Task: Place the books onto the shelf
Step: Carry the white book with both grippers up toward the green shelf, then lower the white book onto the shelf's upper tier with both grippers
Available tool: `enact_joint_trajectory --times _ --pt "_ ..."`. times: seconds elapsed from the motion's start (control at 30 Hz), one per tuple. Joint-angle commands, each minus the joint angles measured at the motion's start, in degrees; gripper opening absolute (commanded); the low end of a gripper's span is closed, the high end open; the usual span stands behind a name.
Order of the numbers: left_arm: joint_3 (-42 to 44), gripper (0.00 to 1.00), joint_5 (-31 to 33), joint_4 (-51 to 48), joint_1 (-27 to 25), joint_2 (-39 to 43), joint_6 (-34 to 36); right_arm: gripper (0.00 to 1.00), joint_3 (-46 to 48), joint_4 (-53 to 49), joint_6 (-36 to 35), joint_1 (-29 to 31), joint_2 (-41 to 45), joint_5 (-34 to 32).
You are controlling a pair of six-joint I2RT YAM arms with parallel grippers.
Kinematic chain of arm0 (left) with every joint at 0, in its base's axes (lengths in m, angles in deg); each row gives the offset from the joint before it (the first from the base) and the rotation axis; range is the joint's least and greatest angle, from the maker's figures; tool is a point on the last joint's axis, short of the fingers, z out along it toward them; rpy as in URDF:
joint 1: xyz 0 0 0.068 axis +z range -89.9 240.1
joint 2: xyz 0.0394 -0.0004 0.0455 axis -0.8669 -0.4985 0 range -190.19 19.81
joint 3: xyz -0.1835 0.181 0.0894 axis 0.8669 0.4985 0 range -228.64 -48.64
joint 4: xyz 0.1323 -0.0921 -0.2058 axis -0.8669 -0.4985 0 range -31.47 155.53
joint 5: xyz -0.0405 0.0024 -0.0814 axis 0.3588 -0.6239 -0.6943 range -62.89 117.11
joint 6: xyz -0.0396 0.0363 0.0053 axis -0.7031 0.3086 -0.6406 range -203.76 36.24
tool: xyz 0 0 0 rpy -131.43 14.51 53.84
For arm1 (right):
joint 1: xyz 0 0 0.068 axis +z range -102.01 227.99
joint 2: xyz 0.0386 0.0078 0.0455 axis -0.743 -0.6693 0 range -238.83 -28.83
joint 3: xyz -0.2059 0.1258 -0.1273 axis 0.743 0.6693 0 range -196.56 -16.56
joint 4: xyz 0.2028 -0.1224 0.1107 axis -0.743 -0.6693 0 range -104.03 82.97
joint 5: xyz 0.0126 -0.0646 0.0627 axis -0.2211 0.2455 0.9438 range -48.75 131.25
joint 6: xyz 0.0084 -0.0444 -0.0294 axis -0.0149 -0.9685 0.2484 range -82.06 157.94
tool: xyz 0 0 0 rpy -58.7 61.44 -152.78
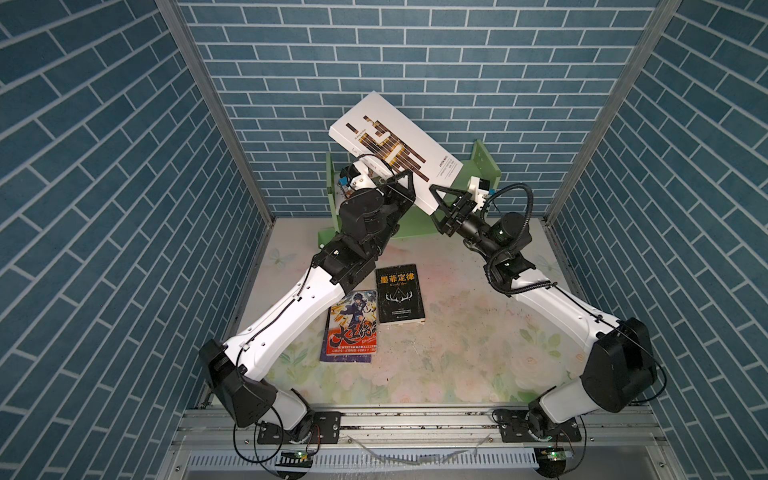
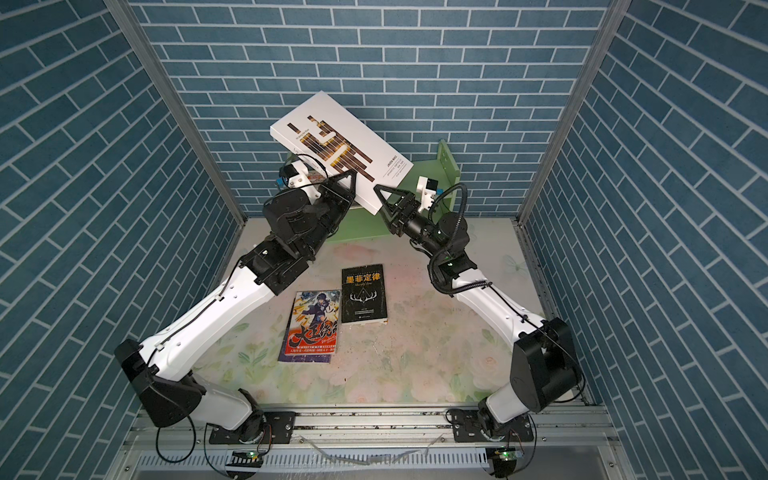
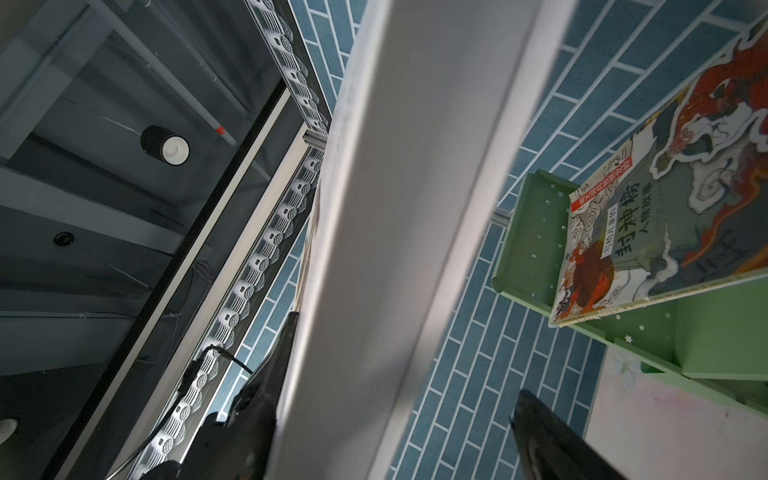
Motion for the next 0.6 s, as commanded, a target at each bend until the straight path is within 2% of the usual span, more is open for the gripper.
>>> enact_joint_trajectory --times 0.0,0.2,0.4,0.47,0.53,0.57 --pt "1.2 0.18 -3.8 4.2 0.0 -0.3 -2.5 0.85 -2.7 0.7 1.9 0.1 -0.5 -1.5" --pt "2.0 0.23 -6.7 3.7 1.0 -0.5 -3.5 0.67 -6.3 -0.2 4.2 0.1 -3.3 -1.3" --pt "2.5 0.30 -9.4 3.8 2.5 -1.1 -5.3 0.34 -7.8 0.2 5.6 0.0 -5.2 0.2" --pt "2.7 0.39 -10.7 4.5 3.1 -1.3 -5.6 0.26 -7.8 -0.9 5.1 -0.1 -5.3 1.1" --pt "2.8 0.62 -12.0 4.5 3.9 -1.2 -5.8 0.21 -7.3 -1.4 4.6 -0.4 -5.3 1.7" --pt "2.8 0.70 -12.5 4.3 4.3 -1.2 -5.7 0.20 -7.0 -1.4 4.5 -0.6 -5.2 1.8"
